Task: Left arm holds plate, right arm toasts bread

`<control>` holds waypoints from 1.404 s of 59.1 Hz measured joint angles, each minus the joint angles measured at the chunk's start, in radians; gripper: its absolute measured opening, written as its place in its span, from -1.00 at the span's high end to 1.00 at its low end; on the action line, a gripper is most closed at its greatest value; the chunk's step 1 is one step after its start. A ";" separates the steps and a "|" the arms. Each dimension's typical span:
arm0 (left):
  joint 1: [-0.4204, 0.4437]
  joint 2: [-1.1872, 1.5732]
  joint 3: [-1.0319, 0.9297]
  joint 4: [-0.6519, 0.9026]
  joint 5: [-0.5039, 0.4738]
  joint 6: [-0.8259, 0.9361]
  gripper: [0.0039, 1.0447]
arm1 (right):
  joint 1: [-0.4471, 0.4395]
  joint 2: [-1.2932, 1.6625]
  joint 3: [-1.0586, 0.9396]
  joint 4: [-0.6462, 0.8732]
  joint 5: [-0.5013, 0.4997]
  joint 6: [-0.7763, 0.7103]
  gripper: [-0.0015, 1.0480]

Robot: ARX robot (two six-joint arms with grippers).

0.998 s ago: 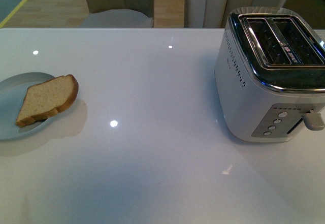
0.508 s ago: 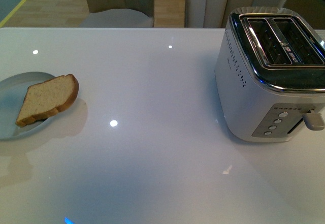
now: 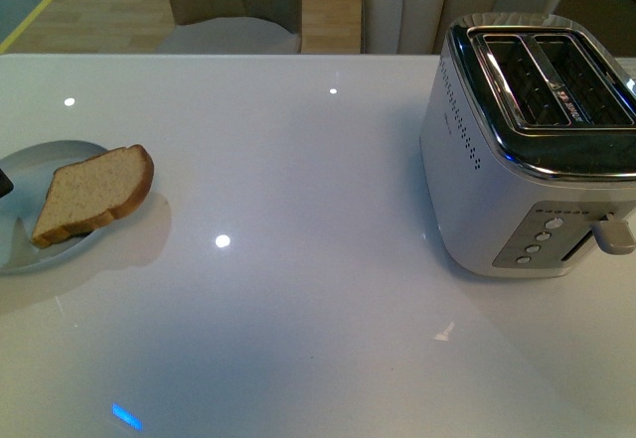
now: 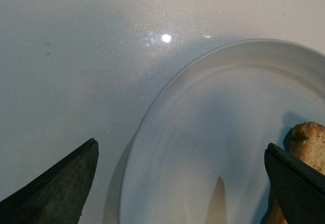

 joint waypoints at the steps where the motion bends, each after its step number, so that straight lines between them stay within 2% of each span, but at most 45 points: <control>1: -0.001 0.004 0.004 -0.002 -0.001 0.000 -0.87 | 0.000 0.000 0.000 0.000 0.000 0.000 -0.83; 29: -0.031 0.065 0.050 -0.028 -0.041 -0.013 -0.84 | 0.000 0.000 0.000 0.000 0.000 0.000 -0.83; 43: -0.035 0.067 0.051 -0.040 -0.041 -0.046 -0.14 | 0.000 0.000 0.000 0.000 0.000 0.000 -0.83; 48: -0.035 0.067 0.051 -0.045 -0.034 -0.073 0.17 | 0.000 0.000 0.000 0.000 0.000 0.000 -0.83; 52: -0.035 0.067 0.051 -0.052 -0.018 -0.117 0.45 | 0.000 0.000 0.000 0.000 0.000 0.000 -0.83; 62: -0.021 0.058 0.035 -0.053 0.035 -0.234 0.92 | 0.000 0.000 0.000 0.000 0.000 0.000 -0.83; 73: -0.002 0.010 -0.060 -0.015 0.082 -0.380 0.95 | 0.000 0.000 0.000 0.000 0.000 0.000 -0.83; 83: 0.016 -0.088 -0.160 0.015 0.104 -0.403 0.95 | 0.000 0.000 0.000 0.000 0.000 0.000 -0.83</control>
